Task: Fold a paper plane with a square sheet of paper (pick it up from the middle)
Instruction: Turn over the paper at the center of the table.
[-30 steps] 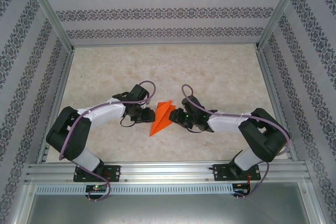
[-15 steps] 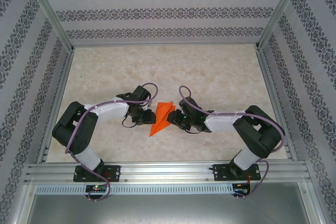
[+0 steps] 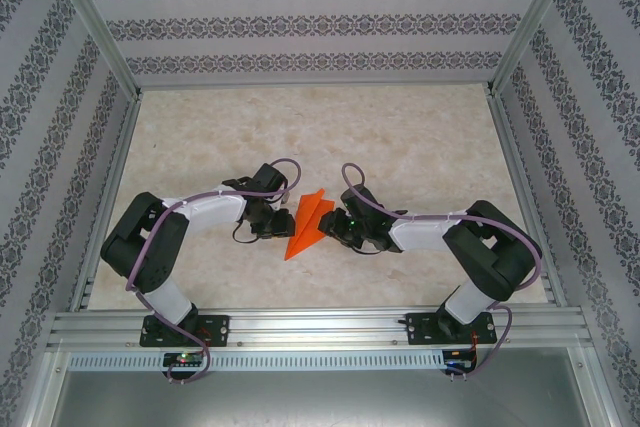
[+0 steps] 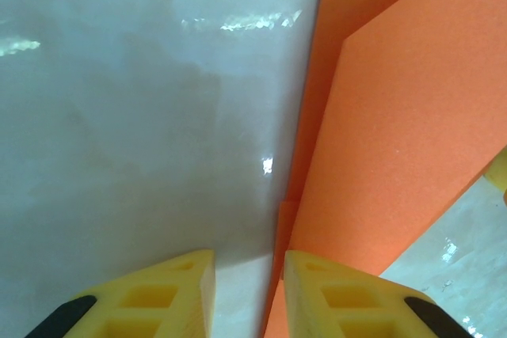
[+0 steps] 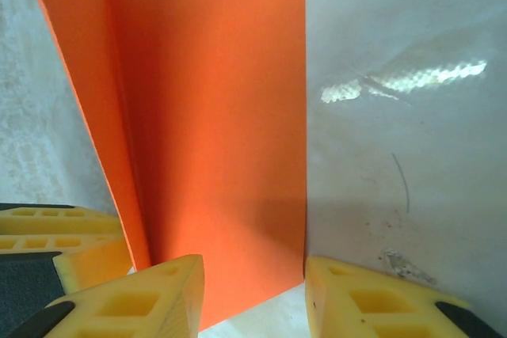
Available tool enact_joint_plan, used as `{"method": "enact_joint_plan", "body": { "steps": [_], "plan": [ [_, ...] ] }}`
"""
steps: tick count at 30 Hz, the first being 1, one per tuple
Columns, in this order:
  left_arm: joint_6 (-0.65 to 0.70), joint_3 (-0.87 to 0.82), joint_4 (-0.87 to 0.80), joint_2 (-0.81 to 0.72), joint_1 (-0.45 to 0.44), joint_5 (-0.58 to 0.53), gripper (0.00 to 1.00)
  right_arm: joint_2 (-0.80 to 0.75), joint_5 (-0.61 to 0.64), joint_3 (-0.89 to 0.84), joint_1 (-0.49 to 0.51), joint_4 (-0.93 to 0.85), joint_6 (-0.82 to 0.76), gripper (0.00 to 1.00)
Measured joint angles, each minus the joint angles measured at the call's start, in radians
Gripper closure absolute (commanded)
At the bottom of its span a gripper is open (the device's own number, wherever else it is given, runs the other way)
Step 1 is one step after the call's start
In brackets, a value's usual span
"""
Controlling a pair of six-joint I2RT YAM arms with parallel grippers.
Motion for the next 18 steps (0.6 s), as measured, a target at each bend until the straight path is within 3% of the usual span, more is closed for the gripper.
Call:
{"method": "enact_joint_plan", "body": {
  "steps": [18],
  "plan": [
    [-0.016,0.004,0.016,0.005,-0.044,0.031,0.69,0.054,-0.005,-0.006,0.006,0.197,0.016,0.59]
  ]
}}
